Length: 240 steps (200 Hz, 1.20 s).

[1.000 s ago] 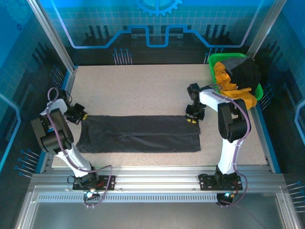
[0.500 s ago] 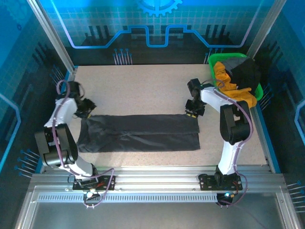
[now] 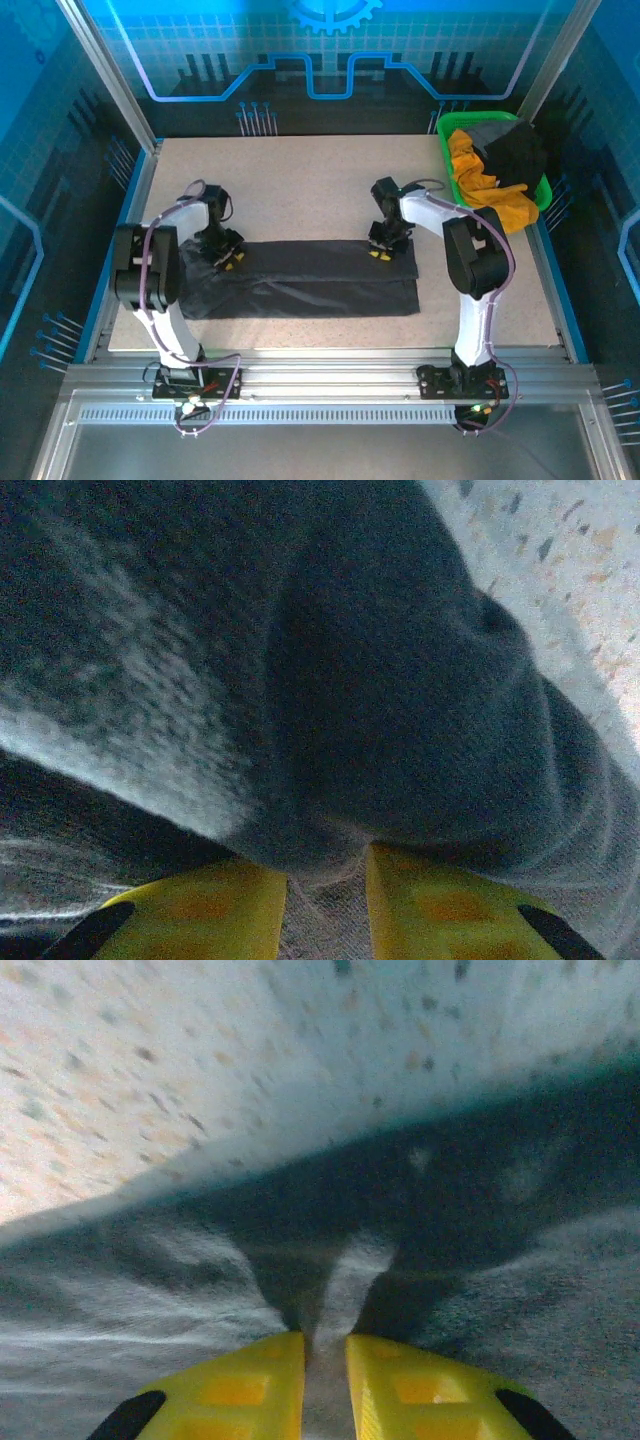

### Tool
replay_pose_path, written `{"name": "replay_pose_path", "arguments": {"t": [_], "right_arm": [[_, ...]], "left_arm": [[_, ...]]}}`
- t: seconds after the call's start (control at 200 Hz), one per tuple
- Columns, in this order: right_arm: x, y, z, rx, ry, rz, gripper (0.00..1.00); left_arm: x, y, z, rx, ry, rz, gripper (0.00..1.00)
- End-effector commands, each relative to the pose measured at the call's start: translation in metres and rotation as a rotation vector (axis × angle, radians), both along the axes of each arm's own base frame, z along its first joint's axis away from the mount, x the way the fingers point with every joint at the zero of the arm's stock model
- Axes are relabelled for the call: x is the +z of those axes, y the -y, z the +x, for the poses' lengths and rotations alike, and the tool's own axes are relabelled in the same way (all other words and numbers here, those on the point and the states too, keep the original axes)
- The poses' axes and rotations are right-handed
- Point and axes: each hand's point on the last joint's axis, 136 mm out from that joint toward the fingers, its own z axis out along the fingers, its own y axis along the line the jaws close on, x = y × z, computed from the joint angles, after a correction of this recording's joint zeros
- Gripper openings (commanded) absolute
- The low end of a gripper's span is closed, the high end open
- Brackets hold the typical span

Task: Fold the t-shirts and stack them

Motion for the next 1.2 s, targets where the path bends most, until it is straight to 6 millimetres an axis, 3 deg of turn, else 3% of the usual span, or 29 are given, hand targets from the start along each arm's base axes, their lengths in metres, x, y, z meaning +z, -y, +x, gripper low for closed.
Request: {"name": "replay_pose_path", "arguments": {"t": [0.0,0.175,0.36,0.475,0.59,0.665,0.745,0.815,1.005,1.195], "right_arm": [[-0.012,0.011,0.004,-0.074,-0.089,-0.006,0.20],[-0.025,0.027,0.038,-0.153,-0.123,0.023,0.20],[-0.035,0.037,0.106,-0.124,-0.073,0.058,0.20],[-0.019,0.038,0.147,-0.095,-0.007,0.090,0.20],[0.012,0.032,0.164,-0.077,0.082,0.121,0.22],[0.032,0.029,0.160,-0.062,0.140,0.114,0.24],[0.059,0.026,0.152,-0.049,0.218,0.112,0.26],[0.081,0.022,0.140,-0.032,0.265,0.119,0.27],[0.110,0.003,0.100,0.044,0.304,0.176,0.28],[0.146,-0.024,0.081,0.110,0.386,0.288,0.31]], "left_arm": [[-0.011,0.003,0.023,-0.040,-0.025,-0.013,0.29],[-0.017,0.001,0.082,-0.001,0.026,-0.066,0.31],[0.000,-0.001,0.145,-0.001,0.107,-0.118,0.33],[0.021,-0.008,0.166,-0.018,0.168,-0.099,0.38],[0.057,-0.018,0.176,-0.043,0.288,-0.034,0.47],[0.077,-0.021,0.175,-0.053,0.359,-0.012,0.48],[0.084,-0.020,0.167,-0.086,0.391,0.000,0.48],[0.079,-0.018,0.158,-0.139,0.388,0.006,0.48],[0.057,-0.025,0.137,-0.277,0.328,0.069,0.47],[0.043,-0.012,0.130,-0.352,0.338,0.055,0.45]]}}
